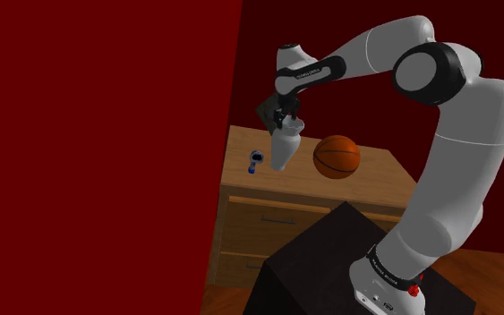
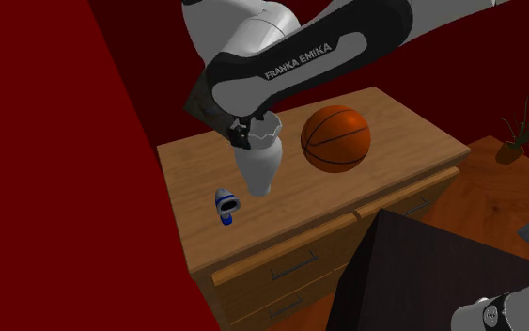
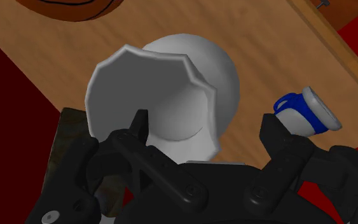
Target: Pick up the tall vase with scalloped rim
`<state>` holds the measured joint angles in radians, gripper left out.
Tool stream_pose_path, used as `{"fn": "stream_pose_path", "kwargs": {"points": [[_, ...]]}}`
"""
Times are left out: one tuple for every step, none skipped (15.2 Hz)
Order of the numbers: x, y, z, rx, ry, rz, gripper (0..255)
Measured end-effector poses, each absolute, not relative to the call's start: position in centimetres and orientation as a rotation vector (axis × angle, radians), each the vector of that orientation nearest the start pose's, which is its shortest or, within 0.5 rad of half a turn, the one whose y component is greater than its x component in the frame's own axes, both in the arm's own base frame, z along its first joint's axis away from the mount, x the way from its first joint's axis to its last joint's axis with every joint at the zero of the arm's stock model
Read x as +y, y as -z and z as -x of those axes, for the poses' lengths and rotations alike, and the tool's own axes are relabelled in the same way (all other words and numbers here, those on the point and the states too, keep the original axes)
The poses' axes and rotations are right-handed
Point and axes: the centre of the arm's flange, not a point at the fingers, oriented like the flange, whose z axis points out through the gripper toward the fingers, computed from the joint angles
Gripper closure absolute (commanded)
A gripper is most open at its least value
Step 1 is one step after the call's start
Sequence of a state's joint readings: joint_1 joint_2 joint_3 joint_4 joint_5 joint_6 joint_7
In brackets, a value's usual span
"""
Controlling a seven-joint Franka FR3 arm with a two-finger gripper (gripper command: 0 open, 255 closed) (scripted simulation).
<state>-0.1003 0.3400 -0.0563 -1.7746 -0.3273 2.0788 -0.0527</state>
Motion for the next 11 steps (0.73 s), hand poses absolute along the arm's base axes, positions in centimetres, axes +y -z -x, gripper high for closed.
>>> {"fn": "stream_pose_path", "kwargs": {"points": [[-11.4,-36.3,-63.1,-0.111,-0.117,3.435,0],[-11.5,-35.8,-63.0,-0.111,-0.117,3.436,0],[-11.5,-35.3,-63.0,-0.111,-0.117,3.436,0],[-11.5,-34.6,-63.0,-0.111,-0.117,3.436,0],[-11.5,-34.1,-63.1,-0.111,-0.117,3.437,0],[-11.6,-33.7,-63.1,-0.111,-0.117,3.436,0],[-11.6,-33.5,-63.0,-0.111,-0.117,3.437,255],[-11.5,-33.3,-63.0,-0.111,-0.117,3.437,255],[-11.5,-33.3,-63.0,-0.111,-0.117,3.437,255],[-11.5,-33.2,-63.0,-0.111,-0.116,3.436,255],[-11.5,-33.2,-63.0,-0.112,-0.116,3.436,255]]}}
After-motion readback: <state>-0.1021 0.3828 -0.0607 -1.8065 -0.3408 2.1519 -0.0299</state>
